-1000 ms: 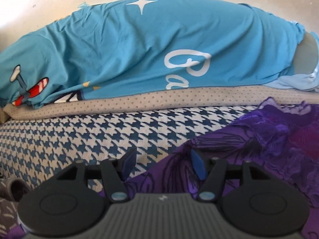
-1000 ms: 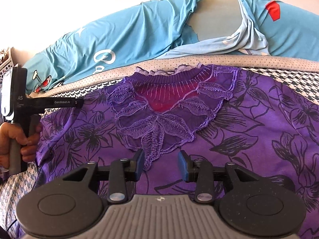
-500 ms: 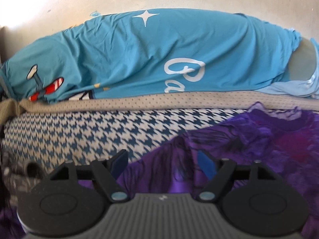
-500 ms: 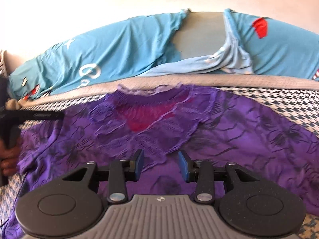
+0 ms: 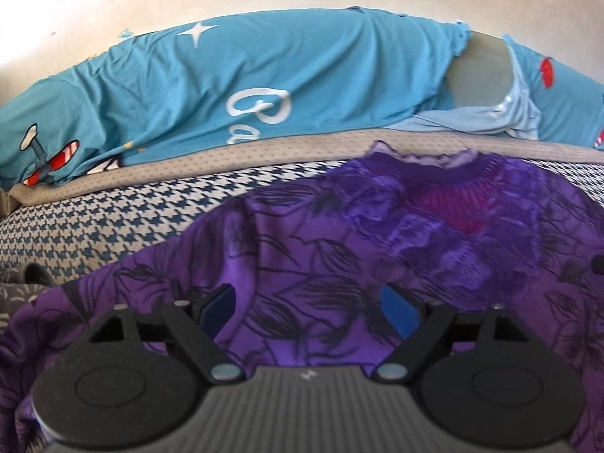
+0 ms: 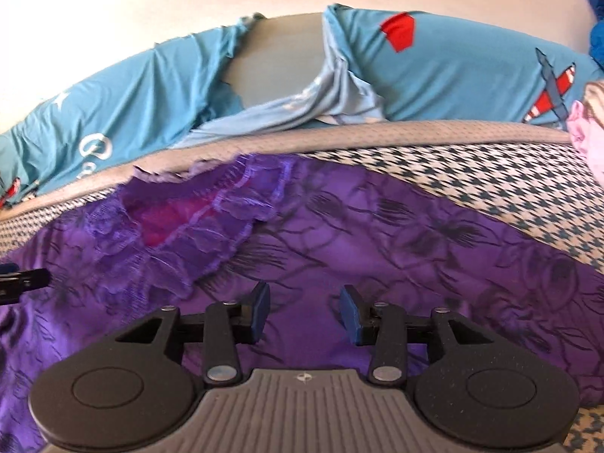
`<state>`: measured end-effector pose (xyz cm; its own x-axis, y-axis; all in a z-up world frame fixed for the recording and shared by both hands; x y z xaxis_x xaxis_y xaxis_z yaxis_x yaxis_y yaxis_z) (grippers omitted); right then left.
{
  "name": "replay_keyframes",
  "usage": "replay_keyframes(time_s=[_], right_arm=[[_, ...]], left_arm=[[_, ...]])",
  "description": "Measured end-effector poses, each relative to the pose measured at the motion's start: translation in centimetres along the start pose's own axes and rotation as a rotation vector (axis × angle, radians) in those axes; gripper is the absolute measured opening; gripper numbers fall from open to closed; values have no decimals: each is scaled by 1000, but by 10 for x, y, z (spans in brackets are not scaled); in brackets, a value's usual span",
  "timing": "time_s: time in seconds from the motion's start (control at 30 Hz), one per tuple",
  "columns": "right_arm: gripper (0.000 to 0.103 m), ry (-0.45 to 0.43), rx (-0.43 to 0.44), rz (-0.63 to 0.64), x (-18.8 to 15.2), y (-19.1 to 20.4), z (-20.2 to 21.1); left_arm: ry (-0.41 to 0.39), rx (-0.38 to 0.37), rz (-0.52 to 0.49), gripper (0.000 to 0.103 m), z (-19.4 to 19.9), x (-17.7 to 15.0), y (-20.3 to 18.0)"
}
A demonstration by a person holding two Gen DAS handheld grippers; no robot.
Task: Fold clothes
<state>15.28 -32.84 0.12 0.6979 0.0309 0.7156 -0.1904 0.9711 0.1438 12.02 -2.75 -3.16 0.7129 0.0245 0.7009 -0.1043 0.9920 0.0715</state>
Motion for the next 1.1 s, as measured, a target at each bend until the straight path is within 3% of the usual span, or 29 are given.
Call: replay_keyframes(time_s=[0.17,0.37,0.63,0.73,0.9,1.1], right_arm=[[40,19,-53,-9,-8,-18,-8],[36,11,-175,-7,-9,-36,-12],[33,-9,-187,-17,-9,-42,-11],[38,-16,-157,-45,-10,-40,-6],[45,-35,-38,-121,-14,-32,20],[46,-19,-33,-169,-32,-38,40]], left_arm=[[27,-26,-32,84,-1,-9,-14],[61,-37,-109,89,-8,-24,-28],[84,-46,-96,93,-4,-38,-22],[47,-72,-48,93,9,-37,-15],[23,-69,-58,93,28,-45,-13],[14,-68,-70,97,50,-60,-14]])
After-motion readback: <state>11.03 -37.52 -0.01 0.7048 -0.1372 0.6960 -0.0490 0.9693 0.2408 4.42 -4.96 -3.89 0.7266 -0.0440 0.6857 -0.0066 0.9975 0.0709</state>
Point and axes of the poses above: each gripper's, at about its wrist camera, not at the fingertips, and z roughly against the way its jaws point, y to its left, x to its top, the point moved 6 cm from there along -z, roughly the way its jaws point, and after that the axes turned 4 degrees about x, right-handed, at the moved point
